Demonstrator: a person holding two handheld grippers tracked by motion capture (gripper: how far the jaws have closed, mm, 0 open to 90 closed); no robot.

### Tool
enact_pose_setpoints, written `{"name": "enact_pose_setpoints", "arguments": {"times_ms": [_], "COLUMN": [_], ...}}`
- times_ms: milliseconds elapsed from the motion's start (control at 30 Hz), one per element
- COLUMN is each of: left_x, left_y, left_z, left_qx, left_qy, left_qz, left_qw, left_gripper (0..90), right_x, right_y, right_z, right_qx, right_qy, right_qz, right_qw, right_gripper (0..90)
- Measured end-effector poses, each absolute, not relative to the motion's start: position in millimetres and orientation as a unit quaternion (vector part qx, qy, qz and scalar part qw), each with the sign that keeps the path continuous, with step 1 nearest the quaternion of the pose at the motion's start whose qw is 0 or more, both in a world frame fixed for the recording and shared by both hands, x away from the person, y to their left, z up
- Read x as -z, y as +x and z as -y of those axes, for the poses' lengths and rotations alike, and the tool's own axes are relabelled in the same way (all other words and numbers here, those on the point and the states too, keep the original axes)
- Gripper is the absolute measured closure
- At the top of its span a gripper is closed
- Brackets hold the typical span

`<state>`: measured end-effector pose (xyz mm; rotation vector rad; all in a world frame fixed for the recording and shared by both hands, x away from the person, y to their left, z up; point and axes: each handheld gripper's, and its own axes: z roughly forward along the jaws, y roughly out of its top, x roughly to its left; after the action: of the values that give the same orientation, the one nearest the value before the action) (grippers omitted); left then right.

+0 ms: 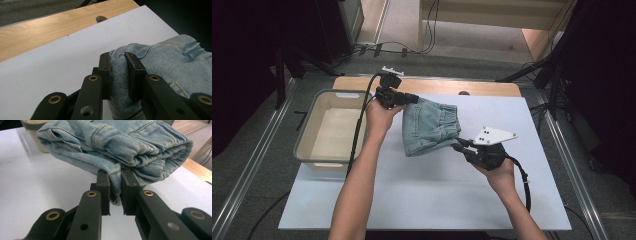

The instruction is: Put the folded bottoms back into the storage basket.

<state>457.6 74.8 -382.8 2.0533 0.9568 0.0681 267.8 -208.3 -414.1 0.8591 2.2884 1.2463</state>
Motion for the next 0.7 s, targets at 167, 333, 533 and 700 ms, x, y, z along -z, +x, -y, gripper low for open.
{"name": "enact_pose_setpoints", "arguments": {"times_ms": [167,333,533,700], "left_x": [379.1,375.4,373.0,370.1], "left_y": [457.7,457.7,457.6,457.4], "left_z": [-77.6,-80.4,-83.1,-85.1], "left_qx": [-0.032,-0.036,-0.039,-0.039], "left_qy": [0.821,0.822,0.82,0.819], "left_qz": [-0.381,-0.381,-0.382,-0.381], "left_qw": [0.423,0.422,0.424,0.427], "left_gripper": [77.7,77.8,77.7,77.7], "right_x": [411.3,408.8,406.0,402.6], "right_y": [268.9,270.2,271.0,270.9], "right_z": [205.0,201.2,198.6,197.4], "right_qx": [-0.445,-0.447,-0.448,-0.45], "right_qy": [0.303,0.299,0.295,0.295], "right_qz": [-0.819,-0.82,-0.82,-0.818], "right_qw": [0.198,0.199,0.201,0.203], "right_gripper": [77.5,77.5,77.5,77.5]}}
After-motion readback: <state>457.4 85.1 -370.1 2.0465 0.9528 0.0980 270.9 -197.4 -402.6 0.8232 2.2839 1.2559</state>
